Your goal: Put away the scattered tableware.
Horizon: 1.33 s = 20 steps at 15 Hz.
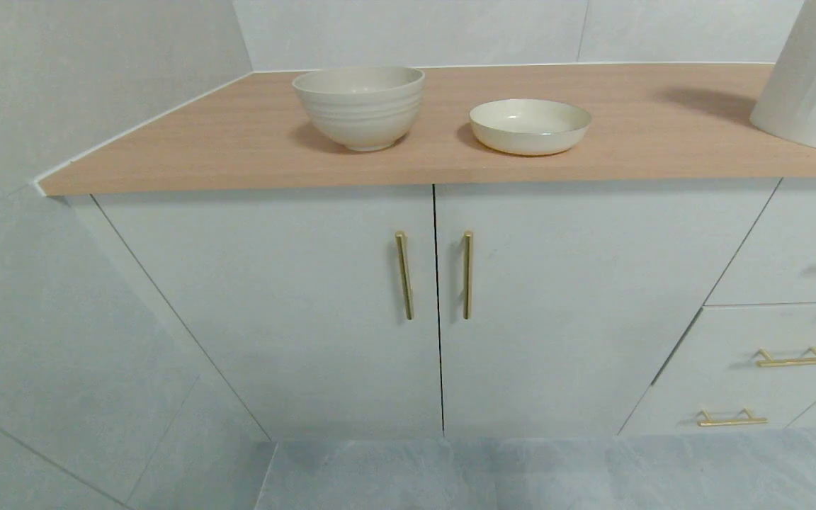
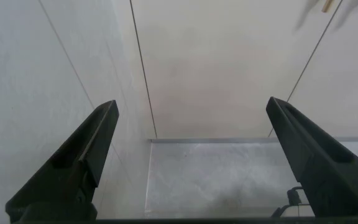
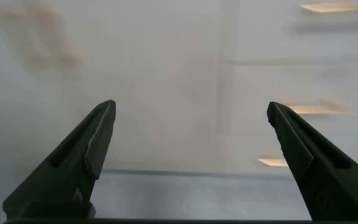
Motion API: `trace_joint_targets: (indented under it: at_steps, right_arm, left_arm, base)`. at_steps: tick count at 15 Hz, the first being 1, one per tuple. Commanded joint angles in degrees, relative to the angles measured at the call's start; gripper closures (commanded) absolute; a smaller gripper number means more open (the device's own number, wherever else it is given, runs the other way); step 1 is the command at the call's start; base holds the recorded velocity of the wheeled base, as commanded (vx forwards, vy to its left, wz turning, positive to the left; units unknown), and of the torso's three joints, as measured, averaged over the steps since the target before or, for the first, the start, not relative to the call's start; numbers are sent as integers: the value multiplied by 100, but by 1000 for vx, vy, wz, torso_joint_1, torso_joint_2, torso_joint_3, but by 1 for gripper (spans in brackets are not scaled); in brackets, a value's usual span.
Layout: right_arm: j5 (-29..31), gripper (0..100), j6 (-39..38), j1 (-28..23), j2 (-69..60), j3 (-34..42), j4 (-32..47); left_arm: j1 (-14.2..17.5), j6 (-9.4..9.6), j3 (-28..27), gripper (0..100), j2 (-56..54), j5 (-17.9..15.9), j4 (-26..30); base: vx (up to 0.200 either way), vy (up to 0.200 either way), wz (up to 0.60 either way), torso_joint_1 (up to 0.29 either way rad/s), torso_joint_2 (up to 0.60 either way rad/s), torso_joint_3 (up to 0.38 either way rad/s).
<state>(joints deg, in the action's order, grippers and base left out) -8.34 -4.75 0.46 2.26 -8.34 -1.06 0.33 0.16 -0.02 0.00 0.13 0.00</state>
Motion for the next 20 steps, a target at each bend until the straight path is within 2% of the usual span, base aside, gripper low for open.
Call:
trace_joint_targets:
  at_steps: [1,3,4,6,7,8,9,11,14,17,20]
  right_arm:
    - [-1601,0,-166,217,1743,-775,405]
    - [-2242,0,-140,455,3413,-1144,80]
    - [-2436,0,-149,877,4345,-1469,-377]
    - [-2436,0,-166,1615,5813,-1812,-1344]
    - [-2418,0,-201,2063,6753,-1970,-2223]
    - [-2374,0,-254,2239,7236,-2040,-2750]
    - [-2093,0,-377,2555,7975,-2110,-3656]
    - [-1803,0,-544,2845,8713,-2286,-4385]
    - [-1812,0,-729,2960,9188,-2743,-4517]
    - [-1812,0,-737,2960,9864,-3772,-4482]
    - [-1794,0,-746,2960,10400,-4334,-4491]
  left_arm:
    - [2,2,2,0,0,4,0]
    - [2,2,-6,0,0,-5,0]
    - [2,2,-6,0,9,4,0]
    - [2,2,2,0,0,4,0]
    - [2,2,2,0,0,4,0]
    - [2,2,2,0,0,4,0]
    - [2,2,-6,0,0,4,0]
    - [2,2,-6,0,0,4,0]
    - [2,2,2,0,0,4,0]
    - [2,2,2,0,0,4,0]
    - [2,2,2,0,0,4,0]
  base:
    - [0,0,0,0,0,0]
    - [0,0,0,0,0,0]
    - [0,0,0,0,0,0]
    - [0,0,0,0,0,0]
    - [0,0,0,0,0,0]
    - [0,0,0,0,0,0]
    - [0,0,0,0,0,0]
    - [0,0,0,0,0,0]
    - [0,0,0,0,0,0]
    - [0,0,0,0,0,0]
    - [0,0,0,0,0,0]
